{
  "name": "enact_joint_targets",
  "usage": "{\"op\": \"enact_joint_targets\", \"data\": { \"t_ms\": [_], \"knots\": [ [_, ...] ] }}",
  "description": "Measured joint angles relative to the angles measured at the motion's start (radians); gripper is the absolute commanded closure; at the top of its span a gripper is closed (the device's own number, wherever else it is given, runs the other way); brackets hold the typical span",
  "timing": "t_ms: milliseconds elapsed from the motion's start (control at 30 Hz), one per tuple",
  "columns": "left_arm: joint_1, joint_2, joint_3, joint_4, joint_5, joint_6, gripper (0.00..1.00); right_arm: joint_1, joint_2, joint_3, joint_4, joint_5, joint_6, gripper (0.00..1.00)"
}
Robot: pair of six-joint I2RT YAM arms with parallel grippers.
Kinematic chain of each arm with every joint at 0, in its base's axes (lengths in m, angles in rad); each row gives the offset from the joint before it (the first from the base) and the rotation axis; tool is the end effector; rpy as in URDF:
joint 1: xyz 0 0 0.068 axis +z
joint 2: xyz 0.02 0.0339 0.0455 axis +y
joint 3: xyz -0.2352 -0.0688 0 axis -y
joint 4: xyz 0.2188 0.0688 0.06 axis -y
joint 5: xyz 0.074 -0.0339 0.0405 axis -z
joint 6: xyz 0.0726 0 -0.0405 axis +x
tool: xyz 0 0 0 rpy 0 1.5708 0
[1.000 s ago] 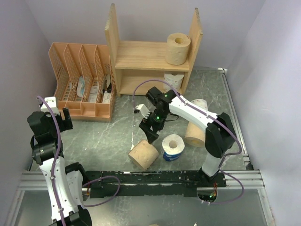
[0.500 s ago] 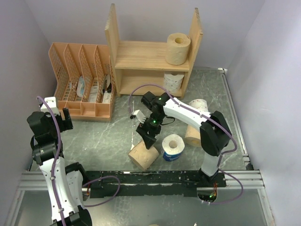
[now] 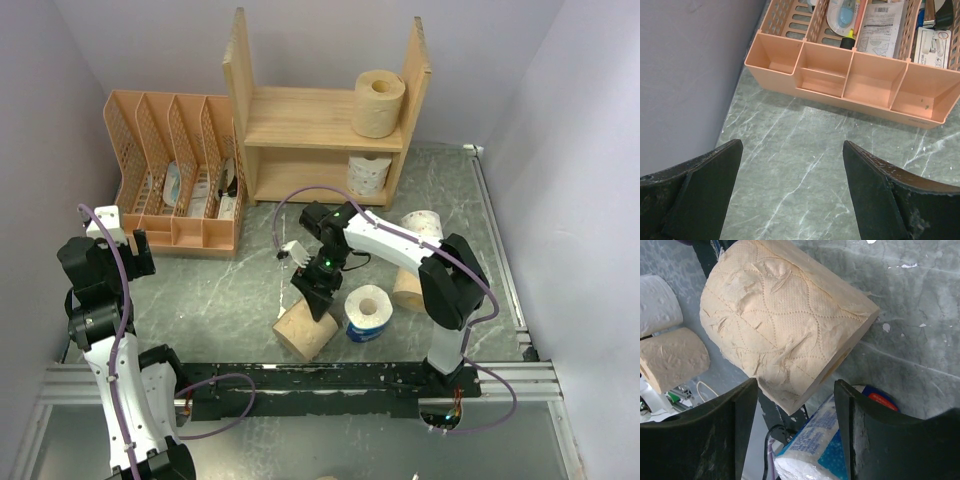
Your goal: Place and organize the paper towels onto the shelf
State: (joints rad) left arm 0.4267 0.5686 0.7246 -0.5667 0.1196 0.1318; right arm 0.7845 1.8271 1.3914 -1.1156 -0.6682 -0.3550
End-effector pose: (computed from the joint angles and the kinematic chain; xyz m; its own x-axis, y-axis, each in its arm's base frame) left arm 0.1516 0.0594 0.2751 -0.4012 -0.0391 -0.9151 -0.2609 0.9626 0.0733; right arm 0.1847 0.2479 0.1721 -0.4678 -0.8524 -0.2336 -0.7739 0.2674 0.5741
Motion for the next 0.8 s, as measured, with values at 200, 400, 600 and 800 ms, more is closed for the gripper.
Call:
{"op": "enact_joint_targets", "data": {
  "t_ms": [200, 400, 600, 800],
  "knots": [
    [0.000, 0.000, 0.000, 0.000, 0.000, 0.000, 0.07, 0.003, 0.004, -0.001, 0.000, -0.014, -0.001, 0.41],
    [0.000, 0.000, 0.000, 0.000, 0.000, 0.000, 0.07, 0.018, 0.016, -0.010, 0.009, -0.022, 0.000, 0.59],
    [0.000, 0.000, 0.000, 0.000, 0.000, 0.000, 0.07, 0.019, 0.019, -0.011, 0.008, -0.027, 0.005, 1.00],
    [0.000, -0.001, 0.000, 0.000, 0.000, 0.000, 0.07, 0.027, -0.016, 0.024, -0.018, 0.031, -0.006, 1.00]
  ]
}}
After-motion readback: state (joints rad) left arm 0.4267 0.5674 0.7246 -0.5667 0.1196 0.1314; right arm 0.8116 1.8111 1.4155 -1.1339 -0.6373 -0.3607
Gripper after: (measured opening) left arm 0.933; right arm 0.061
